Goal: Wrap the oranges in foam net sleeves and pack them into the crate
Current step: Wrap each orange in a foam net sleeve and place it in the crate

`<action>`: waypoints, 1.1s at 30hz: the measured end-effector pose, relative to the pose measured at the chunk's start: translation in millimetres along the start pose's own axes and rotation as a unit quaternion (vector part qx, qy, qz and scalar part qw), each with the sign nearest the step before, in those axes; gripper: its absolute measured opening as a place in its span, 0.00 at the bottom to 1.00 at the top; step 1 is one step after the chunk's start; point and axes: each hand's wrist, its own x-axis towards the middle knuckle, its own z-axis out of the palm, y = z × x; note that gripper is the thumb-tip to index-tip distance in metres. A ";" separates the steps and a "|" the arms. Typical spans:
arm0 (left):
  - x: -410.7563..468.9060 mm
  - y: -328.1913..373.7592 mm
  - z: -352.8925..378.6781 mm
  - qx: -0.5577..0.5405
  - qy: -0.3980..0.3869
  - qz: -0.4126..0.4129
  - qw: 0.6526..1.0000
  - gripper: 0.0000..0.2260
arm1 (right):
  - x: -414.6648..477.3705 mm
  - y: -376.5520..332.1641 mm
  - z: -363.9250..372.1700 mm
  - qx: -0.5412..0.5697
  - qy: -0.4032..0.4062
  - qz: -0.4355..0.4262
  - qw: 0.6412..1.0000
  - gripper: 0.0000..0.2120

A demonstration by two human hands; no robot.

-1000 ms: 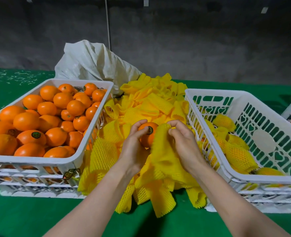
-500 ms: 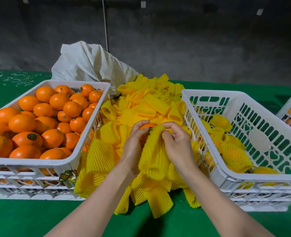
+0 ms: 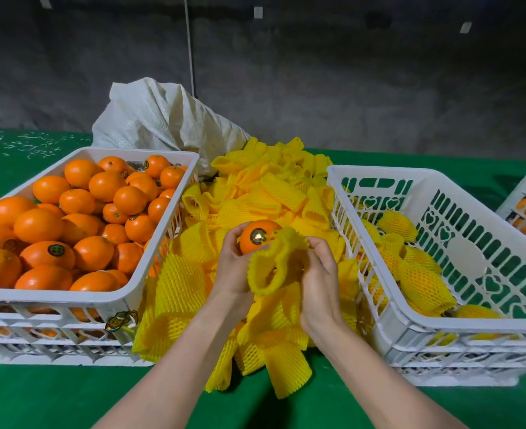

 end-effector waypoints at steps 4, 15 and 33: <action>-0.1 0.8 -2.3 -0.139 -0.062 -0.011 0.988 0.33 | -1.5 -0.6 5.6 0.048 -0.073 0.076 0.993 0.10; 8.2 2.0 3.6 -0.101 -0.020 -0.050 0.993 0.26 | 13.4 -19.7 -0.1 0.011 -0.045 -0.013 0.999 0.14; 0.3 8.9 0.4 0.014 -0.071 -0.065 0.995 0.21 | 22.0 -4.0 3.8 0.025 -0.090 0.081 0.992 0.22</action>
